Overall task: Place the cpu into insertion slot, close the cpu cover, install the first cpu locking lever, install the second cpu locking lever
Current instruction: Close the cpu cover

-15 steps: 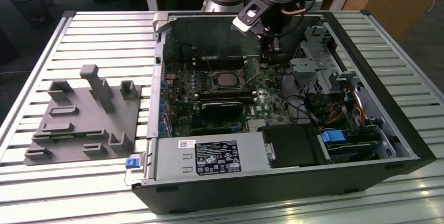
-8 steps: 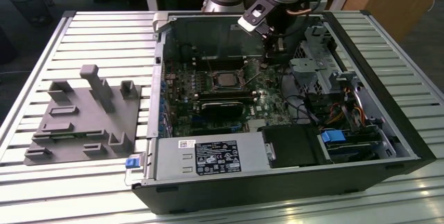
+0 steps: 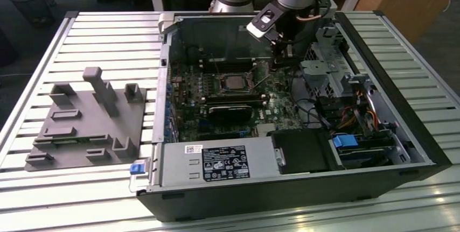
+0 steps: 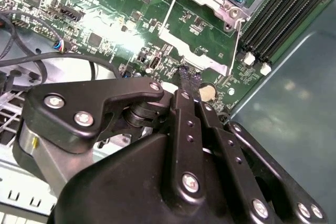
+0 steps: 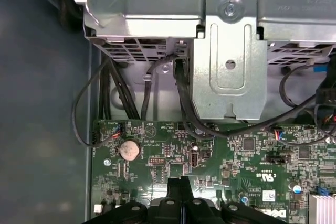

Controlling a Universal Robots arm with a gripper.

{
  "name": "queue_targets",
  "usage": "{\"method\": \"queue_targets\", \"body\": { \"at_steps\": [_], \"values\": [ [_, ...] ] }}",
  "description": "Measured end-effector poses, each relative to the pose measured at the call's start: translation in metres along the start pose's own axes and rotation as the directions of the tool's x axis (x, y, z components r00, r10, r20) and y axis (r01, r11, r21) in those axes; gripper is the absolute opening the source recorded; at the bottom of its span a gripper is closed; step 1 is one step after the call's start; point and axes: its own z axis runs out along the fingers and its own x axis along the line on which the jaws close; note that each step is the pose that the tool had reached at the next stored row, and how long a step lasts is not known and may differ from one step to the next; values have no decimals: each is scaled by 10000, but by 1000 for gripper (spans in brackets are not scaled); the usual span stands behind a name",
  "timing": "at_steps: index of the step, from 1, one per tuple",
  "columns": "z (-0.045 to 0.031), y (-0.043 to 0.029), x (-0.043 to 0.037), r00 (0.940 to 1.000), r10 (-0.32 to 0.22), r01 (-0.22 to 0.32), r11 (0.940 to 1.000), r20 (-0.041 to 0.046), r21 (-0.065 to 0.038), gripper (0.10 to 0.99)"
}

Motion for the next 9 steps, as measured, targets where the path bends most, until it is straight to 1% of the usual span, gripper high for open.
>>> {"method": "queue_targets", "body": {
  "at_steps": [4,9],
  "values": [
    [44,-3,0,10000,0,0,10000,-3,7,106],
    [51,-30,-1,10000,0,0,10000,-3,7,106]
  ]
}}
